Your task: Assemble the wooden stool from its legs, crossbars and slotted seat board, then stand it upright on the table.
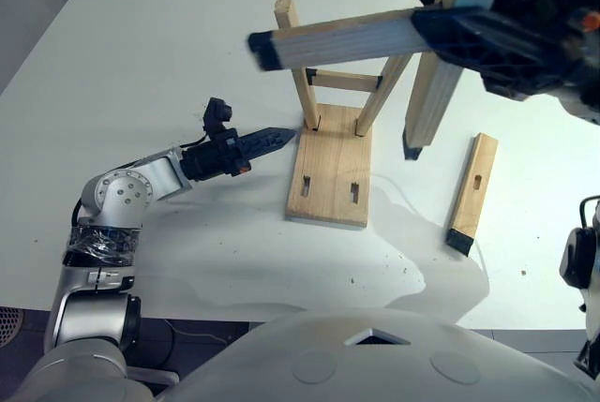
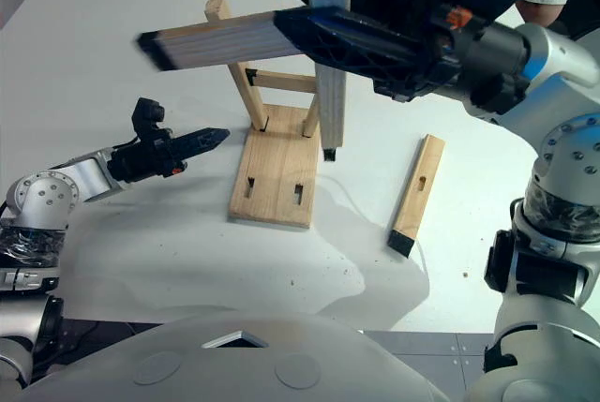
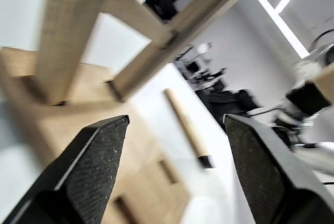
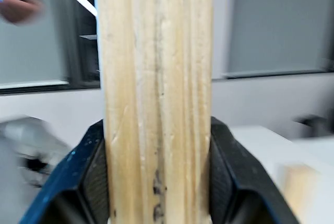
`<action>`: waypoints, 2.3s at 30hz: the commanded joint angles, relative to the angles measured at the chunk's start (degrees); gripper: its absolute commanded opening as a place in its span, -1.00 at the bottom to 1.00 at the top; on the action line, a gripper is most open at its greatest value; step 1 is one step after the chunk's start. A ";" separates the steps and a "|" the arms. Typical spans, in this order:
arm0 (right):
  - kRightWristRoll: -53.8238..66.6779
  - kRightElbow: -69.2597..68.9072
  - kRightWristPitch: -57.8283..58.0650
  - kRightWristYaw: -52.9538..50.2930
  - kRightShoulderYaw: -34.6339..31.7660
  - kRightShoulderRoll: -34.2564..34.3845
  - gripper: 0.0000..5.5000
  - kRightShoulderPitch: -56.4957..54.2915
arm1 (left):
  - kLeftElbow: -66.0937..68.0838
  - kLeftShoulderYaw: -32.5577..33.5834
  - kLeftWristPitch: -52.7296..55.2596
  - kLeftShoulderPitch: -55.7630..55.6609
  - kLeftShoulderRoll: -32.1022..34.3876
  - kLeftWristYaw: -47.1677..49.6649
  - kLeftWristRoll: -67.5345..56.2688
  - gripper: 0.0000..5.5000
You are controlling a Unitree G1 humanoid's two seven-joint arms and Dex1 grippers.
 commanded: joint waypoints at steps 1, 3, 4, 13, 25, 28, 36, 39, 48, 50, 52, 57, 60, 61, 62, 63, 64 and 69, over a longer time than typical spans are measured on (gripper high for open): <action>-12.80 -4.82 -6.41 -1.32 1.14 1.12 -0.26 9.89 | -1.54 -0.50 -4.64 3.55 -0.96 -1.36 7.96 0.22; -18.79 -7.39 -10.42 -2.15 3.44 3.88 -0.26 14.87 | -1.10 -0.24 -6.42 4.42 -1.58 -1.73 11.06 0.22; -21.17 -8.46 -12.23 -2.99 4.78 5.55 -0.26 16.64 | -1.51 -0.37 -7.14 5.12 -1.47 -2.27 12.48 0.22; -27.14 -9.07 -17.04 -11.04 9.33 16.50 -0.26 5.94 | -26.57 -0.92 3.30 5.47 -7.80 4.09 -3.89 0.22; -29.86 -3.91 -18.90 -20.23 13.72 31.68 -0.26 -2.90 | -22.06 -3.08 -2.03 -2.87 -26.77 25.95 -0.84 0.22; -28.62 -6.52 -17.59 -21.12 12.97 31.02 -0.26 1.63 | -19.68 0.15 -4.55 -5.00 -29.36 30.08 0.25 0.22; -28.42 -10.33 -15.57 -18.27 9.65 24.17 -0.26 10.31 | -17.27 5.53 -5.67 -7.76 -28.71 31.81 1.41 0.22; -27.38 -11.26 -14.85 -17.65 8.88 22.39 -0.26 11.15 | -17.09 5.78 -5.38 -8.06 -27.68 30.98 2.75 0.22; -14.54 -14.34 -8.93 -15.07 -0.61 11.12 -0.26 8.80 | -18.30 -4.70 -15.70 5.47 -6.33 9.66 26.82 0.22; -9.43 -15.69 -6.15 -11.50 -2.76 5.90 -0.26 10.59 | -14.66 -5.96 -21.49 7.87 -2.92 6.25 33.53 0.22; -6.27 -16.95 -4.10 -7.96 -3.73 1.87 -0.26 13.65 | -10.89 -6.47 -25.90 7.90 -2.40 4.95 38.03 0.22; -13.07 -20.37 -4.09 4.41 0.14 -5.78 -0.26 25.60 | -3.65 -7.53 -32.88 6.45 -4.43 4.53 44.77 0.22; -17.14 -18.25 -6.11 7.03 2.10 -5.85 -0.26 27.33 | -1.58 -9.00 -36.46 6.71 -4.73 3.71 48.42 0.22; -18.38 -17.28 -6.76 7.62 2.78 -5.54 -0.26 27.33 | -0.78 -9.50 -37.75 6.76 -4.79 3.66 49.83 0.22; -19.83 -16.31 -7.52 8.29 3.50 -5.28 -0.26 27.37 | 0.27 -10.20 -39.24 6.70 -4.87 3.83 51.46 0.22; -21.17 -15.44 -8.30 8.96 4.29 -5.03 -0.26 27.34 | 1.24 -10.81 -40.81 6.74 -4.98 3.90 53.03 0.22; -22.17 -14.77 -8.93 9.45 4.95 -4.83 -0.26 27.25 | 1.86 -11.23 -41.96 6.84 -5.08 3.83 54.11 0.22; -27.06 -11.03 -12.31 11.24 7.22 -3.39 -0.26 26.72 | 2.41 -11.02 -43.04 6.88 -6.44 2.81 55.13 0.22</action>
